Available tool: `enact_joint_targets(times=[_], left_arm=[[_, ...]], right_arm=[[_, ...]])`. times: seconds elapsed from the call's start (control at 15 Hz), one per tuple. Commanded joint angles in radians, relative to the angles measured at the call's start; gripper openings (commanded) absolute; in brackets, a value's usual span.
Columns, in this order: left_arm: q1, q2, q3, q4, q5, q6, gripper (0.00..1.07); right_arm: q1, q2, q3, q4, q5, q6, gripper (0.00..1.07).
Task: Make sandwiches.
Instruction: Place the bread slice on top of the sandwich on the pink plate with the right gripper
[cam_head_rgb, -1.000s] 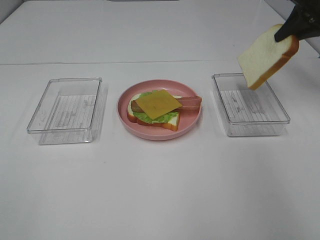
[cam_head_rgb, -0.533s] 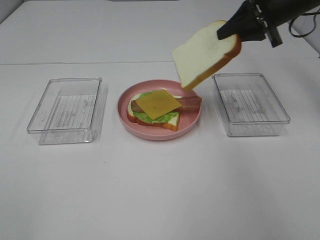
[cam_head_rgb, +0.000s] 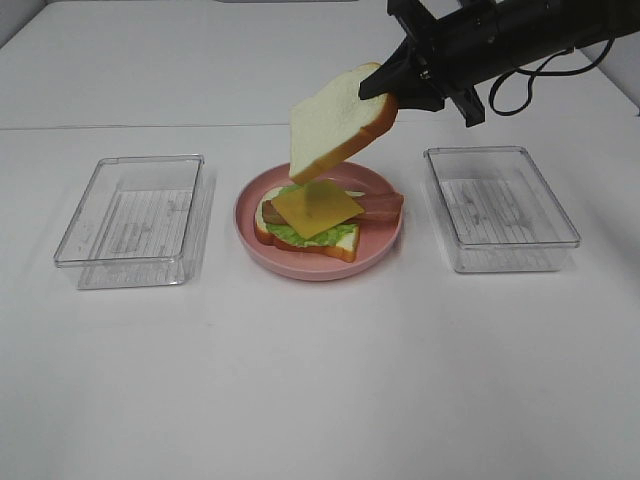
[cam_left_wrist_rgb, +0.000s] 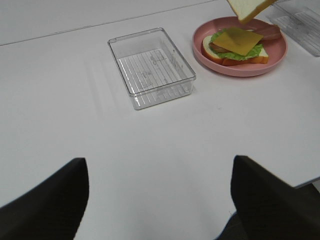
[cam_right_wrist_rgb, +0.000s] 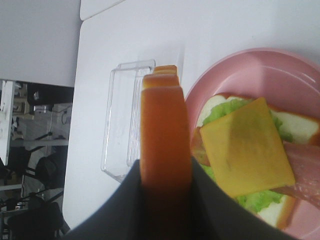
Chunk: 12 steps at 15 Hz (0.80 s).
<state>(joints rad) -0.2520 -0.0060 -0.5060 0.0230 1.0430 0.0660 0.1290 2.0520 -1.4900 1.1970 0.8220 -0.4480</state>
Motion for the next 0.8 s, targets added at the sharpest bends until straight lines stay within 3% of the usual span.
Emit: enact_joint_targets(times=[0.07, 0.2, 0.8], left_arm=[[0.001, -0.019, 0.004, -0.006, -0.017, -0.001, 0.74], [0.001, -0.019, 0.004, -0.006, -0.017, -0.001, 0.74], [0.001, -0.019, 0.004, -0.006, -0.017, -0.001, 0.74]], right_arm=[[-0.003, 0.072, 0.01, 0.184, 0.0, -0.094, 0.0], [-0.003, 0.123, 0.01, 0.27, 0.021, -0.132, 0.0], [0.01, 0.247, 0.01, 0.307, 0.068, -0.134, 0.0]])
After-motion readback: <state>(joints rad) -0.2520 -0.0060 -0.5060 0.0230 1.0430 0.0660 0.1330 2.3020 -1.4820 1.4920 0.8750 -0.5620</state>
